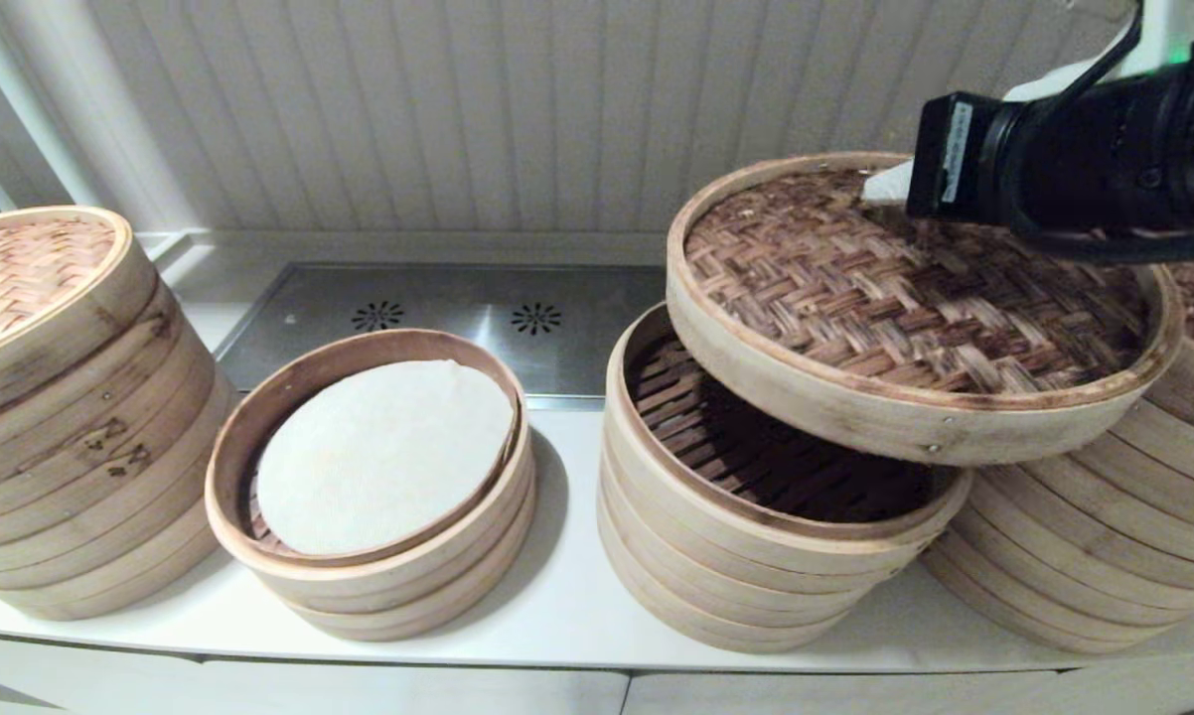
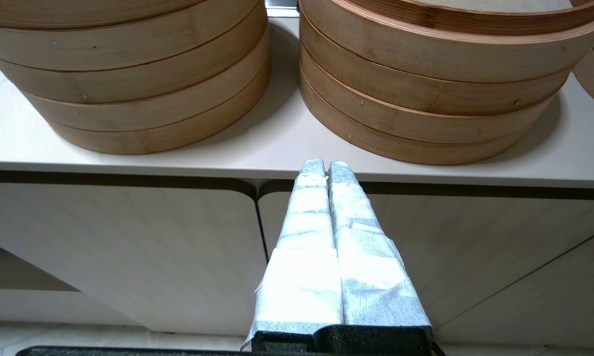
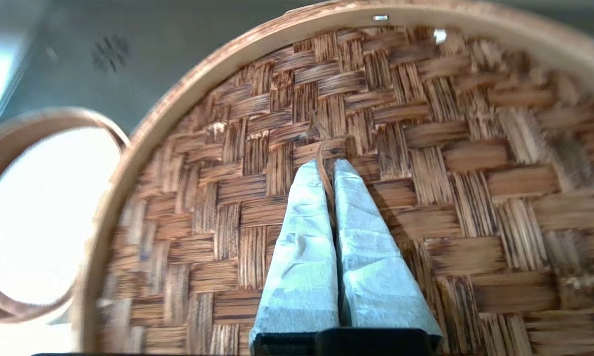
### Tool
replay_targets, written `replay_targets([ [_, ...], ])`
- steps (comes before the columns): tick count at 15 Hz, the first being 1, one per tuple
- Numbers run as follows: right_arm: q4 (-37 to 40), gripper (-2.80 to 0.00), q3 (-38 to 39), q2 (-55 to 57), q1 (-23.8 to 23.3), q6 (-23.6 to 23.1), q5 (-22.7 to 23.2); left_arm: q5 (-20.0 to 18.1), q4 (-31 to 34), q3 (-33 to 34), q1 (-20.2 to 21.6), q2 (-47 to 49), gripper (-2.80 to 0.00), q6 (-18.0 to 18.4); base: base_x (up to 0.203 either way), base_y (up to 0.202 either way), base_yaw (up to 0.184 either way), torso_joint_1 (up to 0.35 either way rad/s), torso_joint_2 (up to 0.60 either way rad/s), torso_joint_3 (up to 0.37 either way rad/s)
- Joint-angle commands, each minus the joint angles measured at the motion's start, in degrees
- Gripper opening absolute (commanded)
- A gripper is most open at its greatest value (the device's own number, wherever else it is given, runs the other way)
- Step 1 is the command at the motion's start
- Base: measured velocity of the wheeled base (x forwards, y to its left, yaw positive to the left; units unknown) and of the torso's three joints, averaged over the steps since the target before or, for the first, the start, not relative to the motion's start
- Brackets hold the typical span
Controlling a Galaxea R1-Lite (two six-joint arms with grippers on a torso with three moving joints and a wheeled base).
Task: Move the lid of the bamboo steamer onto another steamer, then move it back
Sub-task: Put the steamer
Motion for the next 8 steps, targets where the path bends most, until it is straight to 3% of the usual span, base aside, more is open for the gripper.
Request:
replay_targets([
  [1,-0.04,-2.8,1.71,1.22,0.3,0.2,-0.05,0.01,0.05,-0.08,0.0,0.09,-2.8,0.02,0.0,0.0,0.0,0.0,0.0,0.0],
  [8,-2.98,-2.8,1.9,2.56,0.31,1.08,-0.21,0.01,0.05,-0.09,0.0,0.09,-2.8,0.11,0.0,0.0,0.0,0.0,0.0,0.0],
])
